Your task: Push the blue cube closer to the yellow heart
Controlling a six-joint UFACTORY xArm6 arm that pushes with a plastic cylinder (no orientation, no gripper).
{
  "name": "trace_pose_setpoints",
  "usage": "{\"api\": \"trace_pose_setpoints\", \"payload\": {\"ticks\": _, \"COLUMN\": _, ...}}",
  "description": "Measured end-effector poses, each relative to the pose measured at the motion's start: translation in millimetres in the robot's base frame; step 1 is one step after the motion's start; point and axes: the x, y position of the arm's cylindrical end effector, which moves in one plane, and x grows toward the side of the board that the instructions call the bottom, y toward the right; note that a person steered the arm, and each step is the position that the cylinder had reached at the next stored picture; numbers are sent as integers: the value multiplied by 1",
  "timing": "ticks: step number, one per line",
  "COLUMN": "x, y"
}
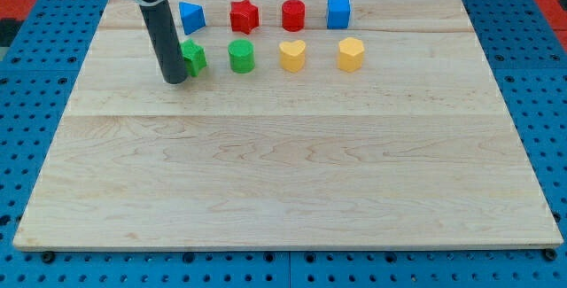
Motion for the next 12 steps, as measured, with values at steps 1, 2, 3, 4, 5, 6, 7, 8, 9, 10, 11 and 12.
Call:
{"api": "trace_pose_setpoints", "payload": {"ticks": 1, "x": 16, "y": -40}}
{"api": "trace_pose_setpoints", "payload": {"ticks": 2, "x": -29, "y": -84}}
{"api": "trace_pose_setpoints", "payload": {"ticks": 3, "x": -106, "y": -88}}
{"api": "trace_pose_setpoints", "payload": {"ticks": 4, "x": -166, "y": -63}}
{"api": "trace_pose_setpoints", "payload": {"ticks": 5, "x": -195, "y": 22}}
{"api": "trace_pose_setpoints", "payload": {"ticks": 6, "x": -196, "y": 78}}
{"api": "trace_pose_setpoints", "payload": {"ticks": 7, "x": -197, "y": 173}}
{"api": "trace_pose_setpoints", "payload": {"ticks": 8, "x": -197, "y": 262}}
{"api": "trace_pose_setpoints", "payload": {"ticks": 9, "x": -196, "y": 294}}
{"api": "trace_pose_setpoints", "payload": {"ticks": 10, "x": -194, "y": 269}}
{"api": "trace_pose_setpoints", "payload": {"ticks": 11, "x": -179, "y": 237}}
{"api": "trace_pose_setpoints", "payload": {"ticks": 12, "x": -158, "y": 236}}
